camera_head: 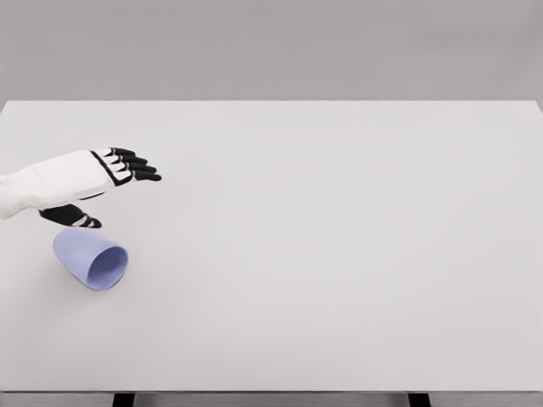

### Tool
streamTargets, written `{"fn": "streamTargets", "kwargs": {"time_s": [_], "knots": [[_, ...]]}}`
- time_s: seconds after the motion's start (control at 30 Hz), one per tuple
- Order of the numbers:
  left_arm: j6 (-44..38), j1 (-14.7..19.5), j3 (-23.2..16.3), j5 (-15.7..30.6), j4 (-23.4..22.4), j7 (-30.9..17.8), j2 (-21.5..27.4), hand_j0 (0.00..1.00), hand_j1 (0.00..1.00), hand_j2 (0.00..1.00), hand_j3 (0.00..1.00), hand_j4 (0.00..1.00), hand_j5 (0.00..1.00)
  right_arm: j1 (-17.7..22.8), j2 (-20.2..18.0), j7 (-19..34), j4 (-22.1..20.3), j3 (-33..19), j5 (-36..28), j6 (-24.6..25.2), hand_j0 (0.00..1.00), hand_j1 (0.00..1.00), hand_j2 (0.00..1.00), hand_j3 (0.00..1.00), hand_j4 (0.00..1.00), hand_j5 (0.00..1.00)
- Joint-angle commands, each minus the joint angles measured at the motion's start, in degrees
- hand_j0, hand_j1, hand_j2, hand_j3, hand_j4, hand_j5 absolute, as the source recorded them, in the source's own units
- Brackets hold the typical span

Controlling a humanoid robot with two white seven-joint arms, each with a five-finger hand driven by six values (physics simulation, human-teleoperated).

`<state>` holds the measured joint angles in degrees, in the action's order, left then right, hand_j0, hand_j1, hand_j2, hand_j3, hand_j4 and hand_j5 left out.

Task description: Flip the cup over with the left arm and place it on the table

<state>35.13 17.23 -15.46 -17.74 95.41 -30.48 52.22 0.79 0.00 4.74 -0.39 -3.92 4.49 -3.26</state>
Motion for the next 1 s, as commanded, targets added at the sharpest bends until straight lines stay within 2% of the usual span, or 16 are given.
{"fn": "streamTargets", "kwargs": {"time_s": [0.0, 0.27, 0.3, 0.33, 0.37, 0.4, 0.5, 0.53, 0.6, 0.67, 0.73, 0.8, 0.9, 0.97], "knots": [[-0.1, 0.0, -0.1, 0.5, 0.2, 0.0, -0.2, 1.0, 1.0, 1.0, 1.0, 1.0, 1.0, 0.0, 0.0, 0.0, 0.0, -0.1, 0.0, 0.0, 1.0, 1.0, 1.0, 1.0, 1.0, 1.0], [-0.1, 0.7, 0.3, 0.8, 0.4, -3.8, 0.8, 1.0, 1.0, 1.0, 1.0, 1.0, 1.0, 0.0, 0.0, 0.0, 0.0, -0.1, 0.0, 0.0, 1.0, 1.0, 1.0, 1.0, 1.0, 1.0], [-0.1, 0.9, 0.6, 2.3, -0.1, -3.4, 1.7, 1.0, 1.0, 1.0, 1.0, 1.0, 1.0, 0.0, 0.0, 0.0, 0.0, -0.1, 0.0, 0.0, 1.0, 1.0, 1.0, 1.0, 1.0, 1.0], [-0.1, 1.3, -0.2, 7.6, -1.1, -2.6, 6.1, 1.0, 1.0, 1.0, 1.0, 1.0, 1.0, 0.0, 0.0, 0.0, 0.0, -0.1, 0.0, -0.1, 1.0, 1.0, 1.0, 1.0, 1.0, 1.0], [-0.1, 2.1, -2.5, 15.2, -1.3, -0.6, 11.8, 1.0, 1.0, 1.0, 1.0, 1.0, 1.0, 0.0, 0.0, 0.0, 0.0, -0.1, 0.0, 0.0, 1.0, 1.0, 1.0, 1.0, 1.0, 1.0], [-0.1, 2.7, -4.5, 18.4, -0.9, -0.3, 16.2, 1.0, 1.0, 1.0, 1.0, 1.0, 1.0, 0.0, 0.0, 0.0, 0.0, -0.1, 0.0, 0.0, 1.0, 1.0, 1.0, 1.0, 1.0, 1.0], [-0.1, 2.5, -10.1, 18.7, 0.4, 2.1, 28.3, 1.0, 1.0, 1.0, 1.0, 1.0, 1.0, 0.0, 0.0, 0.0, 0.0, -0.1, 0.0, -0.1, 1.0, 1.0, 1.0, 1.0, 1.0, 1.0], [-0.1, 2.6, -11.2, 18.7, 1.2, 2.1, 28.8, 1.0, 1.0, 1.0, 1.0, 1.0, 1.0, 0.0, 0.0, 0.0, 0.0, -0.1, 0.0, 0.0, 1.0, 1.0, 1.0, 1.0, 1.0, 1.0], [-0.1, 2.6, -12.5, 18.6, 1.9, 2.1, 28.8, 1.0, 1.0, 1.0, 1.0, 1.0, 1.0, 0.0, 0.0, 0.0, 0.0, -0.1, 0.0, -0.1, 1.0, 1.0, 1.0, 1.0, 1.0, 1.0], [-0.1, 2.5, -16.3, 17.6, 1.8, 2.1, 28.2, 1.0, 1.0, 1.0, 1.0, 1.0, 1.0, 0.0, 0.0, 0.0, 0.0, -0.1, 0.0, -0.1, 1.0, 1.0, 1.0, 1.0, 1.0, 1.0], [-0.1, 2.5, -16.9, 13.4, 1.6, 1.8, 23.0, 1.0, 1.0, 1.0, 1.0, 1.0, 1.0, 0.0, 0.0, 0.0, 0.0, -0.1, 0.0, 0.0, 1.0, 1.0, 1.0, 1.0, 1.0, 1.0], [-0.1, 2.6, -17.0, 13.8, 0.7, 1.6, 19.2, 1.0, 1.0, 1.0, 1.0, 1.0, 1.0, 0.0, 0.0, 0.0, 0.0, -0.1, 0.0, 0.0, 1.0, 1.0, 1.0, 1.0, 1.0, 1.0], [-0.1, 2.6, -17.7, 14.2, -3.6, 1.4, 14.8, 1.0, 1.0, 1.0, 1.0, 1.0, 1.0, 0.0, 0.0, 0.0, 0.0, -0.1, 0.0, 0.0, 1.0, 1.0, 1.0, 1.0, 1.0, 1.0], [-0.1, 2.6, -18.2, 14.2, -5.7, 1.4, 14.2, 1.0, 1.0, 1.0, 1.0, 1.0, 1.0, 0.0, 0.0, 0.0, 0.0, -0.1, 0.0, 0.0, 1.0, 1.0, 1.0, 1.0, 1.0, 1.0]]}}
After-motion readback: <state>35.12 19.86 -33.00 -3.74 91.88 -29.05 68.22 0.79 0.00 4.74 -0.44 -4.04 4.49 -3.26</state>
